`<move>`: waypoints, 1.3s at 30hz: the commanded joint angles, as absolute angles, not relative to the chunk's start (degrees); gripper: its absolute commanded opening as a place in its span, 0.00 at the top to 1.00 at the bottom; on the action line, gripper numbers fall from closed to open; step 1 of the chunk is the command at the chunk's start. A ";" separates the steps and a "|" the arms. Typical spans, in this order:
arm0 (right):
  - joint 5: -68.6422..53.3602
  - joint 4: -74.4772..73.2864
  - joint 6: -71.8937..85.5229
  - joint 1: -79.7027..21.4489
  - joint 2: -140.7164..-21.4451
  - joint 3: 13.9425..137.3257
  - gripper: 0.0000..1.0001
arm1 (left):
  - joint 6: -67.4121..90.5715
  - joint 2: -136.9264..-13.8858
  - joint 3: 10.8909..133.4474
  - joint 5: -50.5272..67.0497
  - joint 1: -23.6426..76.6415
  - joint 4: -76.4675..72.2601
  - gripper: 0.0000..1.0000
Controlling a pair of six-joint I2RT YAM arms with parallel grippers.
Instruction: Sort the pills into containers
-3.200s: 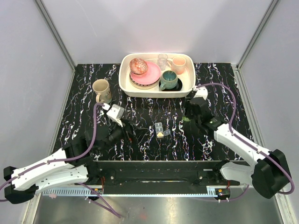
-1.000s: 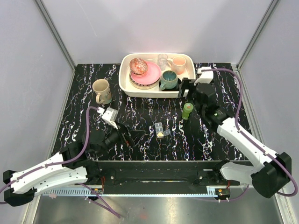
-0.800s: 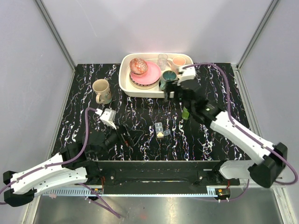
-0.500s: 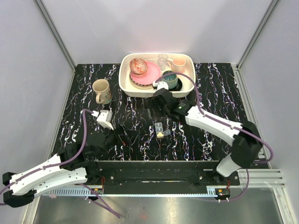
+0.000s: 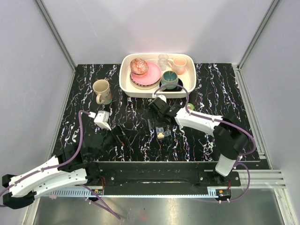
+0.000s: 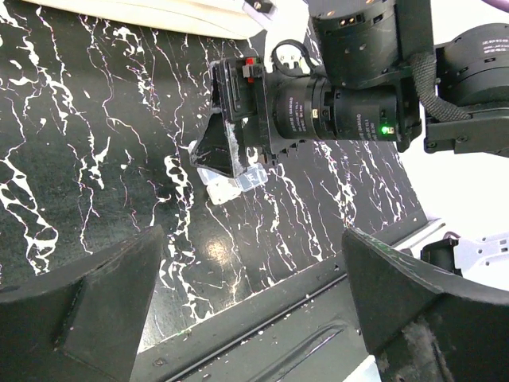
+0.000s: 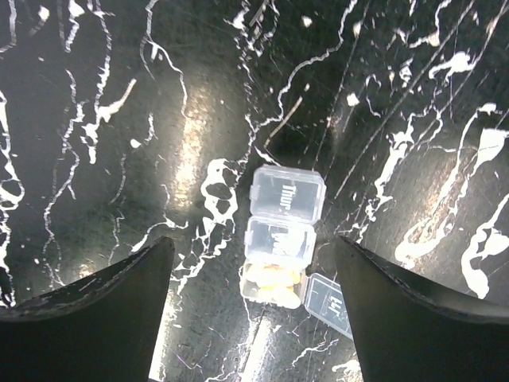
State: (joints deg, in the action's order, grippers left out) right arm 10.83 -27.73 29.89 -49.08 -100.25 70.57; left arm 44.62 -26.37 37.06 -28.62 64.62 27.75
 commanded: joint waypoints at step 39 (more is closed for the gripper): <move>10.37 -24.61 25.14 -48.96 -108.28 68.99 0.33 | 45.53 -24.79 35.60 -30.06 64.60 26.81 0.01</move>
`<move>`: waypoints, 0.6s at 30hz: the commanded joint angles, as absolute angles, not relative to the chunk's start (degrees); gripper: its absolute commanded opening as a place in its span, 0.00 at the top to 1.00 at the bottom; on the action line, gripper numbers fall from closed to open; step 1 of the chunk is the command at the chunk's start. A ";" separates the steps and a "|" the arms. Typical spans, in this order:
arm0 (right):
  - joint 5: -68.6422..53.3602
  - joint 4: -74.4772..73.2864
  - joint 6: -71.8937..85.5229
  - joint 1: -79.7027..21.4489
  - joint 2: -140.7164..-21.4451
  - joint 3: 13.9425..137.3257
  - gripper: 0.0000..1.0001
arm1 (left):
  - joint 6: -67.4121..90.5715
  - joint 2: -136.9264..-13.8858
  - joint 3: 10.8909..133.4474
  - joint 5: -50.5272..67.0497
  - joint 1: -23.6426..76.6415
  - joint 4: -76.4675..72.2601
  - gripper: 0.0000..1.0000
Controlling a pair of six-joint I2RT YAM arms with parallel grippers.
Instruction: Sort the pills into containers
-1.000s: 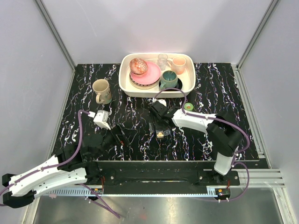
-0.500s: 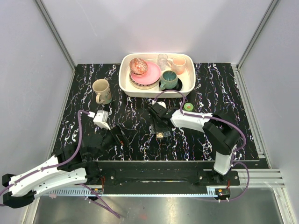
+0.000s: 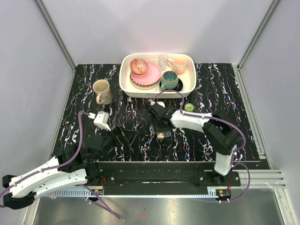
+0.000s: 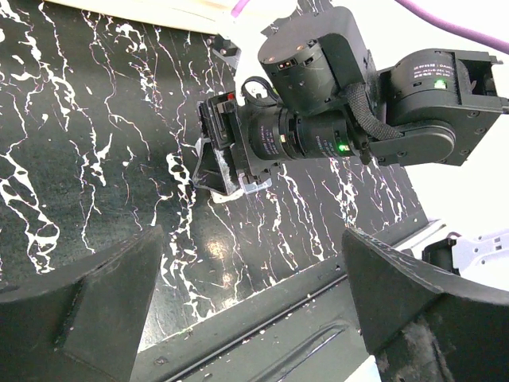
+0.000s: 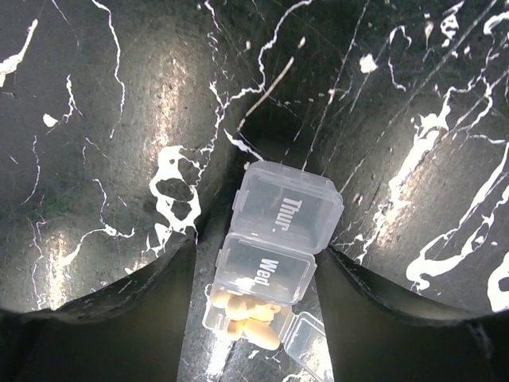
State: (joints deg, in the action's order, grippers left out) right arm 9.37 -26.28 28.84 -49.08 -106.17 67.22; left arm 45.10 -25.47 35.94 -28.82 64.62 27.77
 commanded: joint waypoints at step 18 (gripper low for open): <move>8.79 -26.72 27.51 -46.23 -111.53 72.86 0.41 | 45.35 -24.70 35.33 -30.76 64.60 26.72 0.01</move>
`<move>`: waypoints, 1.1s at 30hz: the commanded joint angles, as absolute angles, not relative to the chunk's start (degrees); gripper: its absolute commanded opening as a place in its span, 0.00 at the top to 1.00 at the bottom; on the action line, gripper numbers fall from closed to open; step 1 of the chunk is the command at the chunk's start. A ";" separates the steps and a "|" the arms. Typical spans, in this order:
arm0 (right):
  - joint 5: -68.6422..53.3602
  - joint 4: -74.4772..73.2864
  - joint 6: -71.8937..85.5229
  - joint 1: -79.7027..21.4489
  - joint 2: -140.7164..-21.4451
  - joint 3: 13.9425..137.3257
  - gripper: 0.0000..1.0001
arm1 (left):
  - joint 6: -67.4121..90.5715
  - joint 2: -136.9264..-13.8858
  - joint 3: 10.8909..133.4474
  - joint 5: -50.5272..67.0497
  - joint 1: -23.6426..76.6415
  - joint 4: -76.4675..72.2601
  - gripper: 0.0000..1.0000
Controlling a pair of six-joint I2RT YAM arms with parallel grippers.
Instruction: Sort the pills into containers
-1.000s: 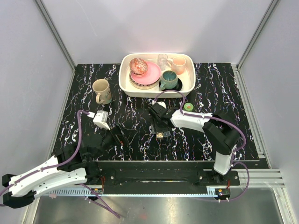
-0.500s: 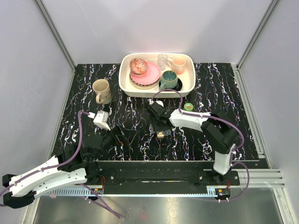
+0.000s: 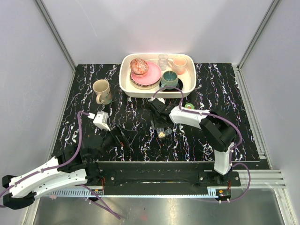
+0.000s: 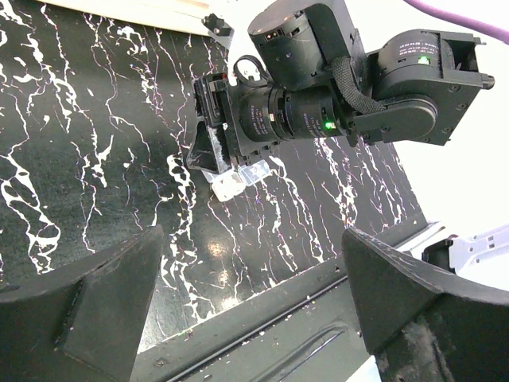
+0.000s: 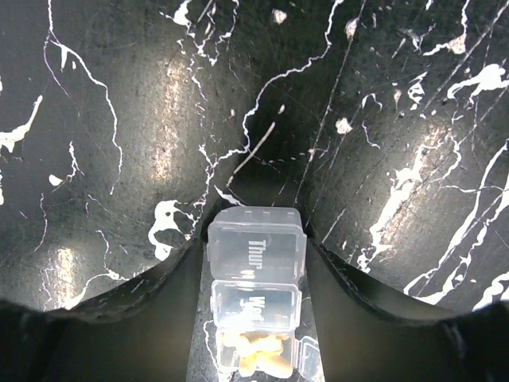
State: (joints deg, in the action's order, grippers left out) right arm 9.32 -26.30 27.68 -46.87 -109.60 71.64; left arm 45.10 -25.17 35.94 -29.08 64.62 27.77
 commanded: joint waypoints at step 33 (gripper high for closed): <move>8.70 -31.02 21.62 -46.05 -110.75 73.74 0.94 | 45.26 -23.73 35.07 -30.67 64.60 26.81 0.01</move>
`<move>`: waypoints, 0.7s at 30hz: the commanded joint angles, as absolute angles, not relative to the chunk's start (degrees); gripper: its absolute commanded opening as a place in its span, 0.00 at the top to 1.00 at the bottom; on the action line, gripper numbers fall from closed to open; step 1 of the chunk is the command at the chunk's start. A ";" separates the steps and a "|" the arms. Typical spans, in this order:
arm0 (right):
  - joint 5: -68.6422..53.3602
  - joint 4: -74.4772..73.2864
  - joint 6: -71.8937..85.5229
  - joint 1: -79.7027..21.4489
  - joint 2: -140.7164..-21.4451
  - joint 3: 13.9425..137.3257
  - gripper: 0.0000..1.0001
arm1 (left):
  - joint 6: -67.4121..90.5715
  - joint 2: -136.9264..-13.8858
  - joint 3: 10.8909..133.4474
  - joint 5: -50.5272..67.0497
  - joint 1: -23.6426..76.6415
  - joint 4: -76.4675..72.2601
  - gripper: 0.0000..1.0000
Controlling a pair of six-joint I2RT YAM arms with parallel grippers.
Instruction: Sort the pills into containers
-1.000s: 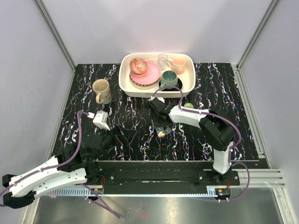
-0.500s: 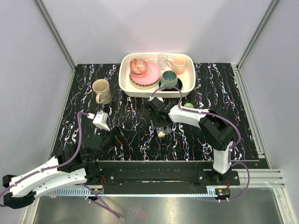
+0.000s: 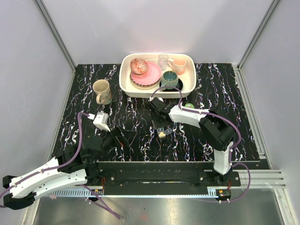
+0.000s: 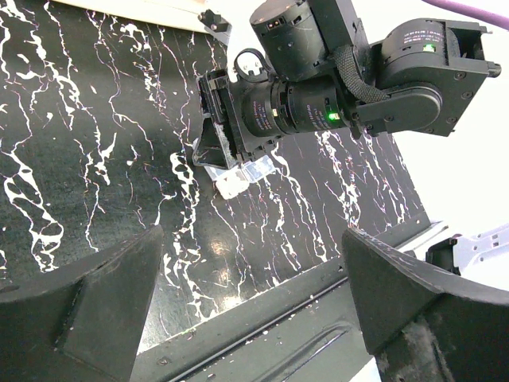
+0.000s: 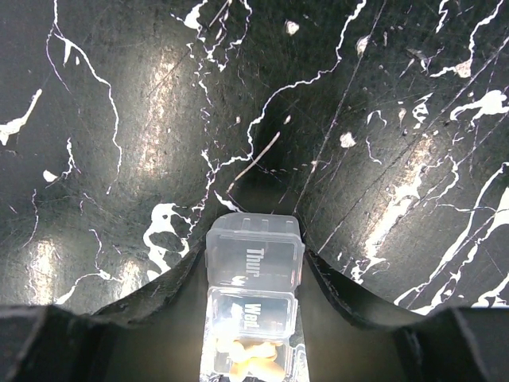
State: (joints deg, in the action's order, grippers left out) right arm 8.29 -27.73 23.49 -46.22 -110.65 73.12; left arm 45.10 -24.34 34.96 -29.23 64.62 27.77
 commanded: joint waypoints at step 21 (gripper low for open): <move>5.45 -35.07 21.27 -46.05 -105.64 74.63 1.00 | 45.97 -24.08 34.80 -30.59 64.60 26.81 0.01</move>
